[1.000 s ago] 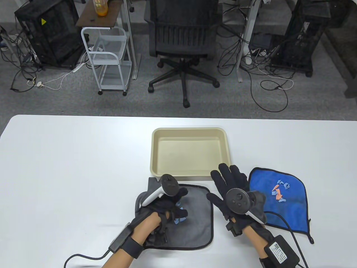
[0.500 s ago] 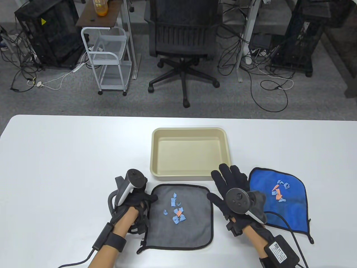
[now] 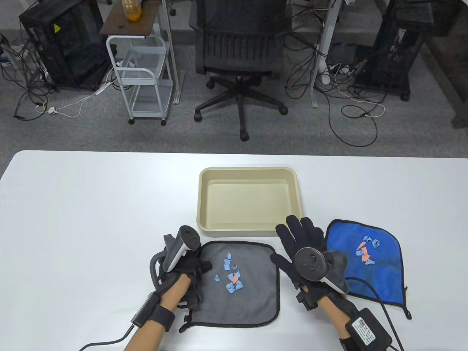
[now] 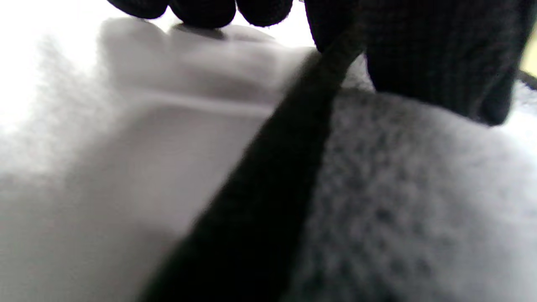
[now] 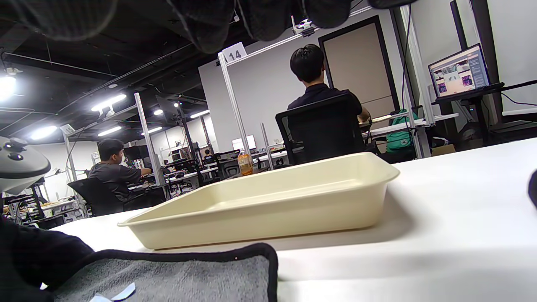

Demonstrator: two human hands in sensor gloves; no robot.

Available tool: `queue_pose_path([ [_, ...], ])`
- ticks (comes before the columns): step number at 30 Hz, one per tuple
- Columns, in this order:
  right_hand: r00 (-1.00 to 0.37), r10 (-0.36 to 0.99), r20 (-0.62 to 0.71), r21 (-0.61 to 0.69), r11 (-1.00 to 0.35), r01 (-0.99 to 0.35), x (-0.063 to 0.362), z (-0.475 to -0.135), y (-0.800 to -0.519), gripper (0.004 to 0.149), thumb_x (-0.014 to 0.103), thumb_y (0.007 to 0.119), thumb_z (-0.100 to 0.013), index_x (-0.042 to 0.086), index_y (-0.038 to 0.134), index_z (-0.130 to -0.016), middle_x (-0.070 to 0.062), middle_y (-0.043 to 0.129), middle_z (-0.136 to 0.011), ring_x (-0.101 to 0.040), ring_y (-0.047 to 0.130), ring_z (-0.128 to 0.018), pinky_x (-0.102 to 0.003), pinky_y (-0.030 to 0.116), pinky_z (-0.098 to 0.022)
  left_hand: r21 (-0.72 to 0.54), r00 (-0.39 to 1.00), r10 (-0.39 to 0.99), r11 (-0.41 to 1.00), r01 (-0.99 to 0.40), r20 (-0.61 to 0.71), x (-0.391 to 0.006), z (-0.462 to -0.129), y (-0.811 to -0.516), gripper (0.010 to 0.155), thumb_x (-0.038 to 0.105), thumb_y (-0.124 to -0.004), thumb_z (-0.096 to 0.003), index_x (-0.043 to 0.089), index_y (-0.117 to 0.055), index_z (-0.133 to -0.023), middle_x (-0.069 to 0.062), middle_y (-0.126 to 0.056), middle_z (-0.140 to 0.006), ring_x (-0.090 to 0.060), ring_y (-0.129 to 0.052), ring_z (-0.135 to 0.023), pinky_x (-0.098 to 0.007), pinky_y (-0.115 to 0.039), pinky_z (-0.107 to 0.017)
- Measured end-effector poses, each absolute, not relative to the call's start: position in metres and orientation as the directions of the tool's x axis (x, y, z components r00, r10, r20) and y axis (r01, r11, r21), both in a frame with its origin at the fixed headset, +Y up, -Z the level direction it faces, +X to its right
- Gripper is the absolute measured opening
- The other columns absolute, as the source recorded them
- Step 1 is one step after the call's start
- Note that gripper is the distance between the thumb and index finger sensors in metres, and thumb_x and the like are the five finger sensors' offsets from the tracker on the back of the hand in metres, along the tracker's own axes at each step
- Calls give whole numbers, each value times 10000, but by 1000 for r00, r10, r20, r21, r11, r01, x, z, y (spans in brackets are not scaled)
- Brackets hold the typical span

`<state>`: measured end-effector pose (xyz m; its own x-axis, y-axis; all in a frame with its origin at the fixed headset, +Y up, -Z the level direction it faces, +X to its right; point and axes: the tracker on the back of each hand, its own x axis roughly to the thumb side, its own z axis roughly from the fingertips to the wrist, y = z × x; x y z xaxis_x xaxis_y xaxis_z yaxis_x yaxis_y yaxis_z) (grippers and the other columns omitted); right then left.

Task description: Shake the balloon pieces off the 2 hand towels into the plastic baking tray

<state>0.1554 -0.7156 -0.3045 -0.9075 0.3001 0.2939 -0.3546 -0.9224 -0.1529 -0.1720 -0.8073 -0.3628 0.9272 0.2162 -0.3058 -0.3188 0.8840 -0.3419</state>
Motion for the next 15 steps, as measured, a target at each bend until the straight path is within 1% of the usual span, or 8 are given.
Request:
queue_pose_path([
  [2, -908, 299, 294, -151, -924, -352, 155, -304, -716, 762, 665, 628, -359, 341, 481, -1033, -20, 386, -1215, -397, 330, -1088, -647, 403, -747, -338, 926, 213, 886, -317, -311, -172, -363, -807, 679, 552, -885, -244, 406, -619, -853, -20, -385, -1010, -338, -551, -782, -529, -512, -608],
  [6, -908, 298, 293, -151, -924, -352, 154, -304, -716, 761, 664, 629, -359, 339, 485, -1032, -20, 387, -1215, -399, 329, -1088, -648, 402, -746, -338, 925, 213, 885, -319, -315, -170, -363, -806, 497, 537, -889, -254, 372, -751, -702, -30, -409, -1019, -349, -560, -782, -537, -514, -609],
  [9, -909, 297, 293, -149, -925, -350, 154, -304, -716, 761, 664, 629, -359, 337, 489, -1031, -21, 389, -1215, -399, 330, -1087, -648, 402, -746, -329, 924, 229, 885, -329, -307, -170, -363, -807, 390, 528, -891, -262, 394, -806, -618, -24, -416, -1028, -347, -563, -780, -536, -516, -609],
  [11, -910, 295, 293, -148, -926, -348, 153, -304, -717, 760, 664, 629, -358, 338, 490, -1031, -20, 393, -1214, -397, 335, -1088, -648, 402, -746, -324, 923, 246, 883, -339, -297, -169, -362, -807, 358, 510, -892, -274, 396, -816, -605, -15, -429, -1029, -344, -570, -779, -535, -519, -609],
  [15, -910, 295, 292, -146, -926, -347, 153, -304, -717, 758, 664, 628, -359, 336, 494, -1030, -19, 395, -1213, -397, 335, -1087, -647, 403, -747, -325, 930, 253, 885, -334, -266, -164, -359, -804, 317, 476, -876, -312, 406, -801, -612, -4, -466, -1034, -349, -588, -796, -541, -530, -616],
])
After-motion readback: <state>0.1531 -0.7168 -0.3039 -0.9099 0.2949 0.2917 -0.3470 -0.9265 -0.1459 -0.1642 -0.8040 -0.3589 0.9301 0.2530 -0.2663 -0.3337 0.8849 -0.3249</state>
